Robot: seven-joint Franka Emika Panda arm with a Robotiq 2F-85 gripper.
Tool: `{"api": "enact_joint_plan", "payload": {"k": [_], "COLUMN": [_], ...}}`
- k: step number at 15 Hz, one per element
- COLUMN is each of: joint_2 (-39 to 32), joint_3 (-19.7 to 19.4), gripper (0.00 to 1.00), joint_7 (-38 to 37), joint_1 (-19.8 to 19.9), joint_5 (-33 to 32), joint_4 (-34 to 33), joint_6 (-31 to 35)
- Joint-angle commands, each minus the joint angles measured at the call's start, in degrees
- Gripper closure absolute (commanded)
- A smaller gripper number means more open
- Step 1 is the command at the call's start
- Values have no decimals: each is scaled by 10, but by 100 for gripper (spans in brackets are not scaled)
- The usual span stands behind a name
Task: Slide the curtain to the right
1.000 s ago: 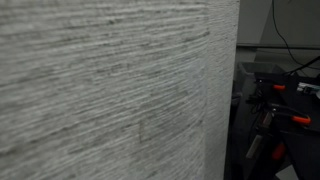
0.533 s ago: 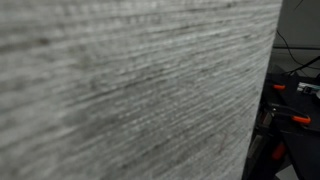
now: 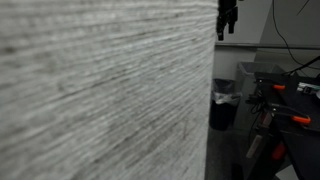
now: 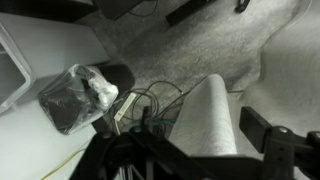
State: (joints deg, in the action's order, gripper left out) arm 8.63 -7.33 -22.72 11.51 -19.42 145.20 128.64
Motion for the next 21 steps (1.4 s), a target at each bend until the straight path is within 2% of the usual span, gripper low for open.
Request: {"api": "enact_joint_plan", "payload": {"k": [1, 6, 11, 16, 21], "joint_2": [43, 102, 168, 208, 237], "joint_3": [16, 53, 87, 105, 109], "gripper": [0, 0, 0, 0, 0], "joint_7": [69, 118, 153, 173, 187], "joint_1": [-31, -83, -134, -159, -162], "joint_5": [84, 186, 261, 269, 258], "joint_4": [5, -10, -42, -72, -88], "joint_6": [-89, -174, -204, -186, -184]}}
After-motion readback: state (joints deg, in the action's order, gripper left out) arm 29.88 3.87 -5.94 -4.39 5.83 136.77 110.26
